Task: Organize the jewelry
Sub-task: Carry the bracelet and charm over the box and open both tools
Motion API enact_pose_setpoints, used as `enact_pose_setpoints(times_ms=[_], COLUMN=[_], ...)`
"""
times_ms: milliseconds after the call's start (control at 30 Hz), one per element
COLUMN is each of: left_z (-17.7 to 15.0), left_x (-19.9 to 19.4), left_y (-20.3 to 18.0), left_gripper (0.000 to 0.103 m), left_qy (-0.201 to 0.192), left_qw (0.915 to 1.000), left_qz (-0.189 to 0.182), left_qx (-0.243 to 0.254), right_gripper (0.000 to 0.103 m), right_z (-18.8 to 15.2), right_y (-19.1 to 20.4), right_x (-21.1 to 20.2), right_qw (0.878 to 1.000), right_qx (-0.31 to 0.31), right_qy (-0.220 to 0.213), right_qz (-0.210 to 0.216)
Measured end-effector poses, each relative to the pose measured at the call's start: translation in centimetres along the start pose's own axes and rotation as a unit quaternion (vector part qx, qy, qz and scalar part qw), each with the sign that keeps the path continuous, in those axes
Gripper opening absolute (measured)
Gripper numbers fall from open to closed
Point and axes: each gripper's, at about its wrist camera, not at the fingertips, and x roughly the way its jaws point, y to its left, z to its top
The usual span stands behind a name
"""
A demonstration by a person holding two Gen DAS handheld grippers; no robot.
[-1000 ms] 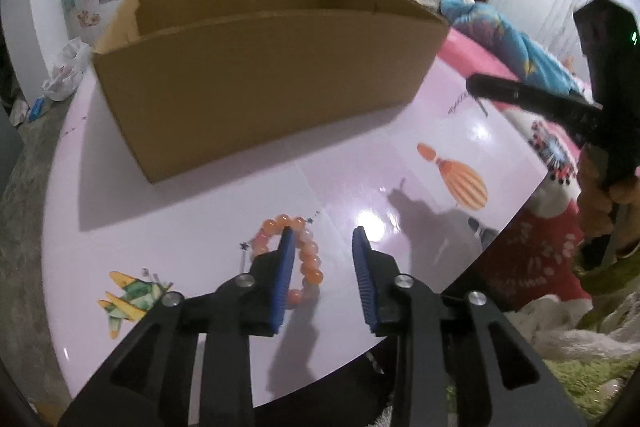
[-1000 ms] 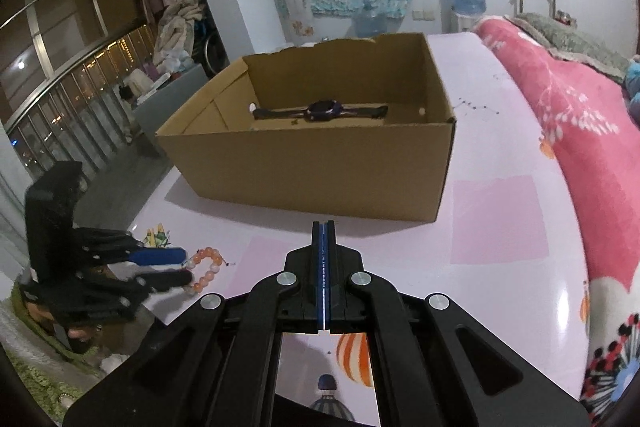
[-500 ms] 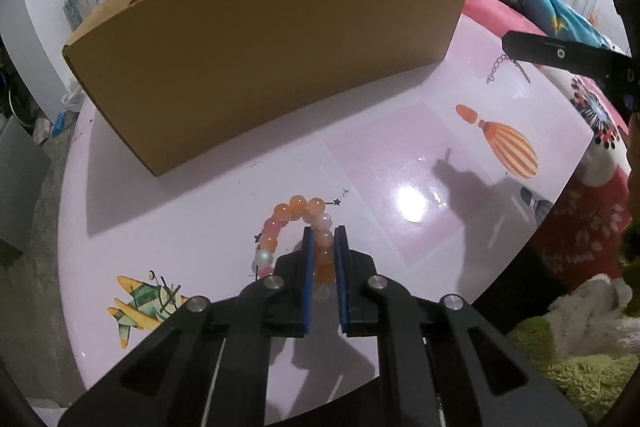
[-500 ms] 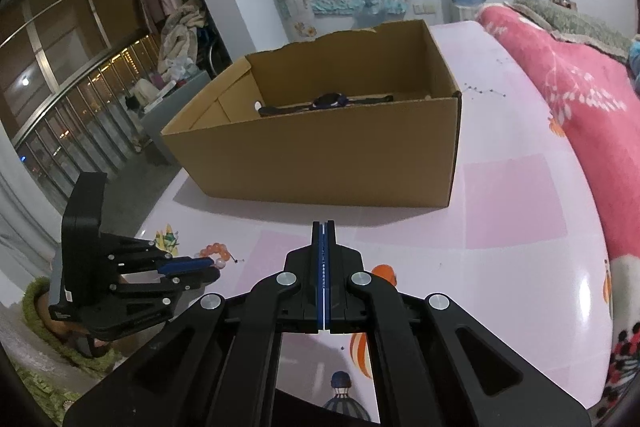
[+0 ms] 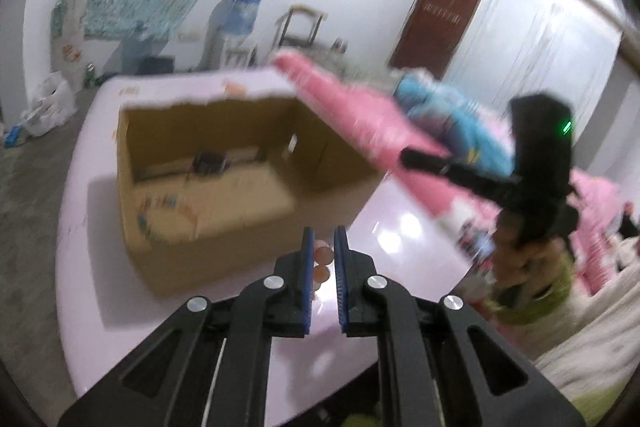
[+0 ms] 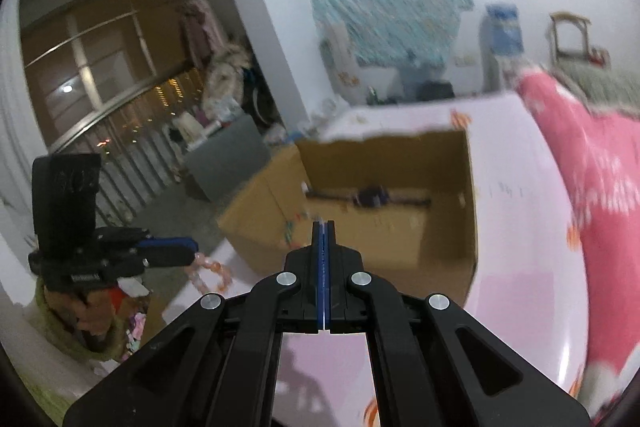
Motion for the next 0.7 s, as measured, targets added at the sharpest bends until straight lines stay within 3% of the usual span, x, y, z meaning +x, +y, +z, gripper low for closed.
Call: enact_pose_setpoints(times_ms=[100,233,400,567,700], left_z=[3.3,6.6,9.2,10.1,10.5], left_x=[-0.1,3.0,9.8,16.0,19.2], left_y=[0.6,1.6,5.8,9.2,10.2], left_gripper=[0.009,0.009,0.009,0.009,0.009], left_qy=[-0.026,-0.023,0.065,0.155,0.199], left_qw=[0.9993,0.9997,0.9976,0.9863,0.9777], left_qz=[-0.024,0.002,0.006,0.010,0.017], left_qx=[-0.008,0.010,-0.022,-0.055,-0.063], right_gripper=[0.000,0.000,0.000,0.000,0.000], right_z=[2.5,4.4,4.2,3.3,3.0], right_y=[-0.4,-2.0,-4.4,-6.1,-7.0], right_x=[0.9,4.3,9.2,13.1,14.1], right_qw=[1.000,0.999,0.992,0.980,0.974], right_qx=[-0.007,0.006,0.033,0.036,0.036], right_qy=[-0.004,0.038,0.123,0.196,0.223], right_qz=[0.019,0.025,0.026,0.013,0.011])
